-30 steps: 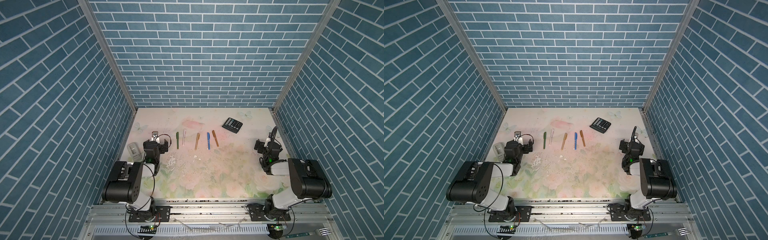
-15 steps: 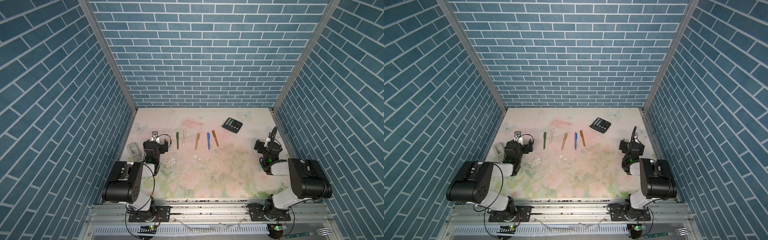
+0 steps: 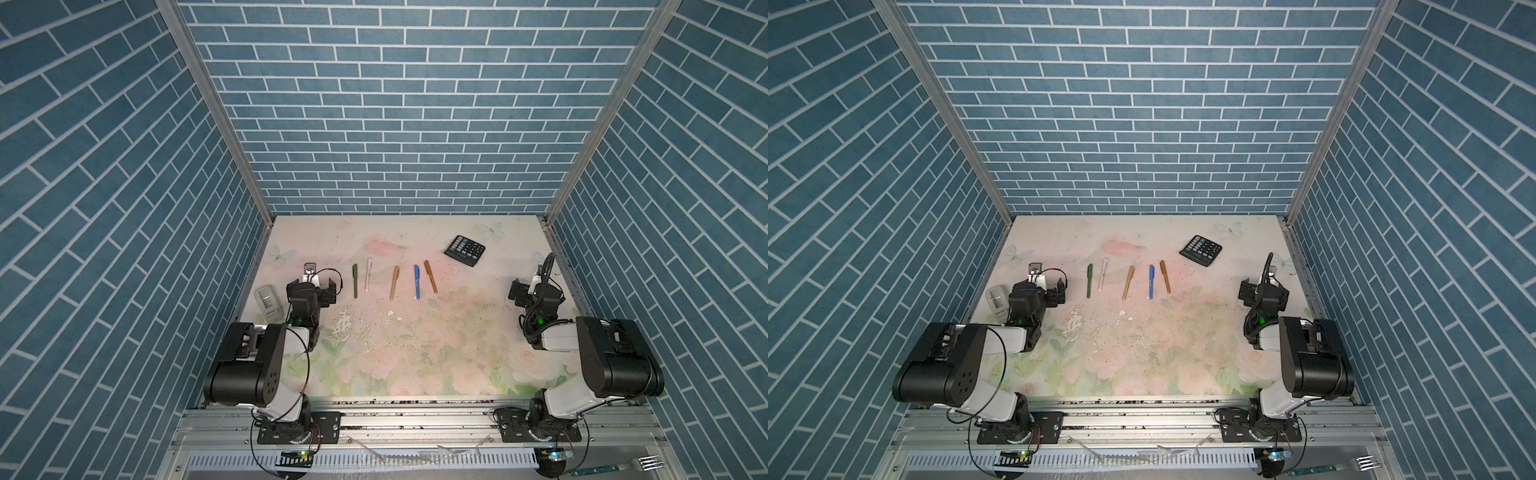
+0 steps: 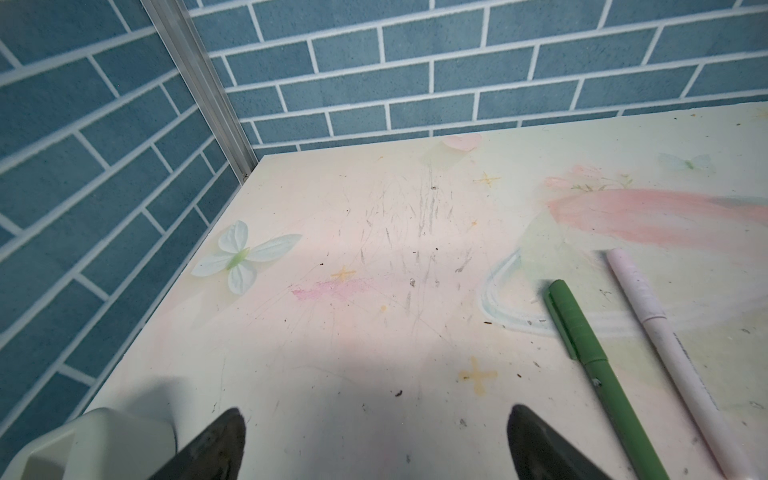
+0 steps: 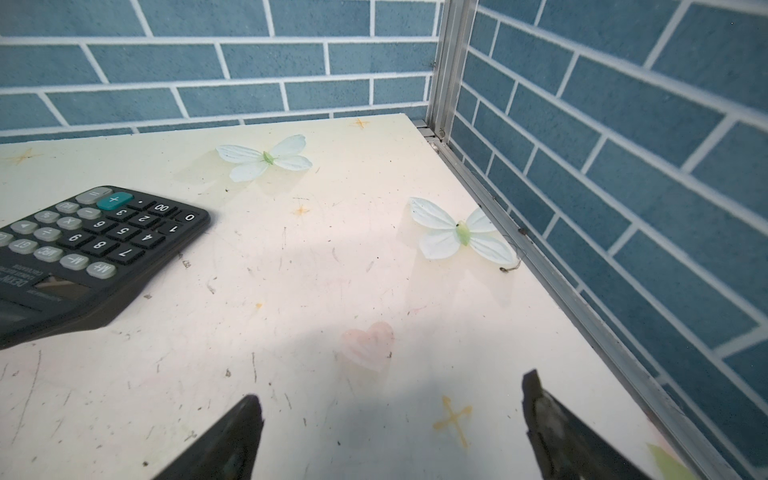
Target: Insert the pens into the pen caps
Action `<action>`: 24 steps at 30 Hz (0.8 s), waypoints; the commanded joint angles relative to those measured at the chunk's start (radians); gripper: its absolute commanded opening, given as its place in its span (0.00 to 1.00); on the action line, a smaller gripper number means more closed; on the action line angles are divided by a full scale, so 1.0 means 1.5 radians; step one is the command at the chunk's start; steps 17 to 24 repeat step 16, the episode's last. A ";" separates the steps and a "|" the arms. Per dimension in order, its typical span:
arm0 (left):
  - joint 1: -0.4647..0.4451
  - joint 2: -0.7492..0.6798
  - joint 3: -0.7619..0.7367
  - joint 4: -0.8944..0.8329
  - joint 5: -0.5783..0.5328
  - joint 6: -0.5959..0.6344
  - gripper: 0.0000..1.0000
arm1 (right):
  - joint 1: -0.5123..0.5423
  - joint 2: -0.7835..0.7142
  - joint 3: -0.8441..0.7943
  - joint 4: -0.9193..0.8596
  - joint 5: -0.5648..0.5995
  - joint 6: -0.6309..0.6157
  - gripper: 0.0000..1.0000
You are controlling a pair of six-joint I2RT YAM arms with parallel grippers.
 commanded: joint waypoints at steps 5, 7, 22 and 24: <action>0.004 0.001 0.004 -0.005 0.002 -0.001 1.00 | -0.001 -0.003 -0.002 0.003 0.006 0.005 0.99; 0.005 0.001 0.004 -0.005 0.003 -0.001 1.00 | 0.000 -0.004 0.001 0.000 0.005 0.004 0.99; 0.004 0.001 0.004 -0.005 0.002 -0.001 1.00 | -0.001 -0.004 -0.001 0.000 0.003 0.006 0.99; 0.004 0.001 0.004 -0.005 0.002 -0.001 1.00 | -0.001 -0.004 -0.001 0.000 0.003 0.006 0.99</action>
